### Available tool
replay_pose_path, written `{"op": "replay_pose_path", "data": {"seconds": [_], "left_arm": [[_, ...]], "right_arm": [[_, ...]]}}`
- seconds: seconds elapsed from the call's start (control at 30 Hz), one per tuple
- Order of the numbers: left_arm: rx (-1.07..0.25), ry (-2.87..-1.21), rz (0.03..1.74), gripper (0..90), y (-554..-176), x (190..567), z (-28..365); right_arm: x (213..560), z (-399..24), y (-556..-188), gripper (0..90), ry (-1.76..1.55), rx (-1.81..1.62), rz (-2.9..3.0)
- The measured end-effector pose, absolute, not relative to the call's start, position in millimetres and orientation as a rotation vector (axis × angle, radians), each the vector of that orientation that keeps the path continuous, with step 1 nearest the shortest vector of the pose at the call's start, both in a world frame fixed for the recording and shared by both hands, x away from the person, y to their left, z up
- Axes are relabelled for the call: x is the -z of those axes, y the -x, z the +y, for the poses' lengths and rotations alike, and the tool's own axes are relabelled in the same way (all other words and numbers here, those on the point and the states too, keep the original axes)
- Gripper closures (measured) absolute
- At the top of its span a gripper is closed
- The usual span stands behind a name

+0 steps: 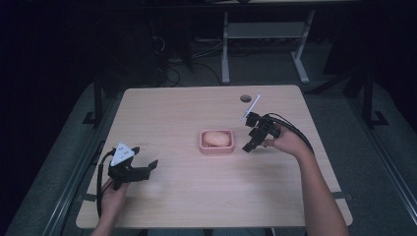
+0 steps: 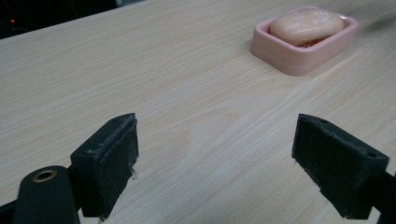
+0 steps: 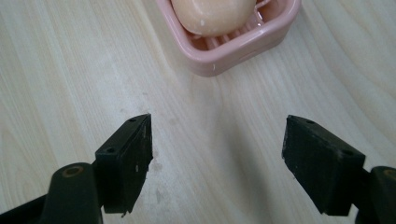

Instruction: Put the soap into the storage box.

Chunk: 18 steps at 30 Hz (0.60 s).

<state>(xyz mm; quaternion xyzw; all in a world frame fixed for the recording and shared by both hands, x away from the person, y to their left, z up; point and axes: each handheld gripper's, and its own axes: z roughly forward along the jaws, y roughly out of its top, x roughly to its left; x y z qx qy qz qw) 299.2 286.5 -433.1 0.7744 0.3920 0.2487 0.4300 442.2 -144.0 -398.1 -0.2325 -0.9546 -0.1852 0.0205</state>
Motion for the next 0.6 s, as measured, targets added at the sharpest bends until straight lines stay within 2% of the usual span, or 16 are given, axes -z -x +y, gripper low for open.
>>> {"op": "replay_pose_path", "data": {"seconds": [0.6], "left_arm": [[-0.619,-1.932,0.978,14.3,-299.1,433.2,286.5]], "right_arm": [[409.5,-163.5,-425.8,23.5,0.762,0.612,-2.942]]}}
